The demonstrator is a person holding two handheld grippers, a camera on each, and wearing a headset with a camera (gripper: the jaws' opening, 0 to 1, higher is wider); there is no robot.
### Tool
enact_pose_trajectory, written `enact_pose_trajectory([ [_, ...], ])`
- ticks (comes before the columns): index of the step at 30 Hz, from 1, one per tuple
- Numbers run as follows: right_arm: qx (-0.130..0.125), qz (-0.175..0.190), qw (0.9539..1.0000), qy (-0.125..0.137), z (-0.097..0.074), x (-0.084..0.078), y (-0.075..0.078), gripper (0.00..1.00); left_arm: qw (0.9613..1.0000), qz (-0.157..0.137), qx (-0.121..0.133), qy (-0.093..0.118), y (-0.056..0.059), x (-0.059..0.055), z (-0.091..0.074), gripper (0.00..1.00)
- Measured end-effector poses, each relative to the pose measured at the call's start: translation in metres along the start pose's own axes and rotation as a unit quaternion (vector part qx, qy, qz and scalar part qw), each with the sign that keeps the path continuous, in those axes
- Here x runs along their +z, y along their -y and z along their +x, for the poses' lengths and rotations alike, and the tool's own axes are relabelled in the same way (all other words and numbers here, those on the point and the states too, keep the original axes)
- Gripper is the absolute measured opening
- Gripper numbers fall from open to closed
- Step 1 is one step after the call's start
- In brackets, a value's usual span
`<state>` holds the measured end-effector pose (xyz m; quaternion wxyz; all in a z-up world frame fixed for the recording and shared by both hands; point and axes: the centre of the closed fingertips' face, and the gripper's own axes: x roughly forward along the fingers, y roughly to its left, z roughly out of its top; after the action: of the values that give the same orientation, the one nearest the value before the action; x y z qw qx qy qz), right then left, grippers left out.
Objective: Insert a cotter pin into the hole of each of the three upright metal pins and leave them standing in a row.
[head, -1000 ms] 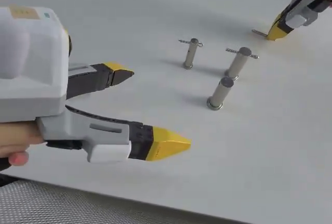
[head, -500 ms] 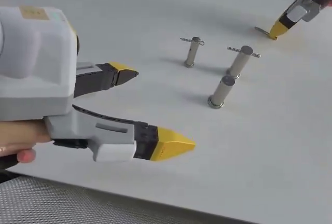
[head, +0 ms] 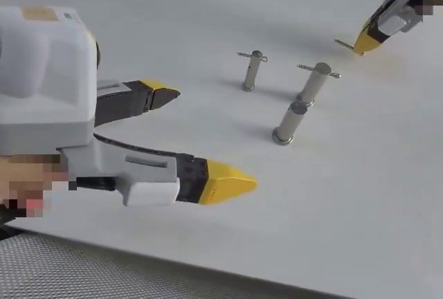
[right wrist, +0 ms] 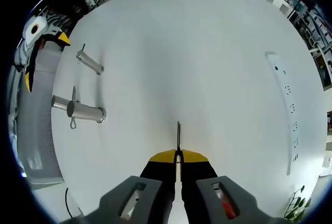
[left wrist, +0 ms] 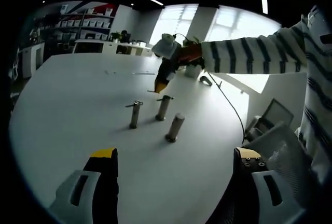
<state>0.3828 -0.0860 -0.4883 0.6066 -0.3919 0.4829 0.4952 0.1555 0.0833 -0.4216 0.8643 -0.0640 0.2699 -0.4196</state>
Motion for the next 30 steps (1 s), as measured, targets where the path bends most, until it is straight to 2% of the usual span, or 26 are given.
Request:
enact_pose_trajectory([
  [6,-0.027,-0.023,0.9992,0.018,-0.013,0.006,-0.013,0.00,1.0000,0.000,-0.006,0.004,0.002,0.004,0.002,0.90],
  [9,-0.030,-0.033,0.9987,0.023,-0.022,0.006,-0.023,0.00,0.9999,-0.002,-0.008,0.008,0.003,0.006,0.003,0.88],
  [10,-0.042,-0.043,0.9978,0.029,-0.028,0.008,-0.026,0.00,0.9999,-0.002,-0.009,0.009,0.004,0.007,0.003,0.88],
  [16,-0.072,-0.058,0.9935,0.066,-0.055,0.016,-0.046,0.00,0.9998,-0.003,-0.014,0.012,0.007,0.010,0.003,0.83],
  [18,-0.093,-0.088,0.9886,0.080,-0.065,0.019,-0.051,0.00,0.9998,-0.004,-0.015,0.014,0.008,0.012,0.004,0.83],
  [20,-0.107,-0.087,0.9868,0.084,-0.072,0.018,-0.057,0.00,0.9997,-0.007,-0.017,0.018,0.009,0.015,0.005,0.82],
  [21,-0.117,-0.093,0.9843,0.094,-0.076,0.020,-0.060,0.00,0.9996,-0.008,-0.018,0.019,0.010,0.016,0.006,0.82],
  [24,-0.127,-0.089,0.9810,0.117,-0.084,0.023,-0.068,0.00,0.9993,-0.015,-0.022,0.025,0.011,0.021,0.008,0.81],
  [30,-0.163,-0.100,0.9697,0.152,-0.099,0.027,-0.085,0.00,0.9987,-0.021,-0.028,0.037,0.013,0.033,0.014,0.78],
])
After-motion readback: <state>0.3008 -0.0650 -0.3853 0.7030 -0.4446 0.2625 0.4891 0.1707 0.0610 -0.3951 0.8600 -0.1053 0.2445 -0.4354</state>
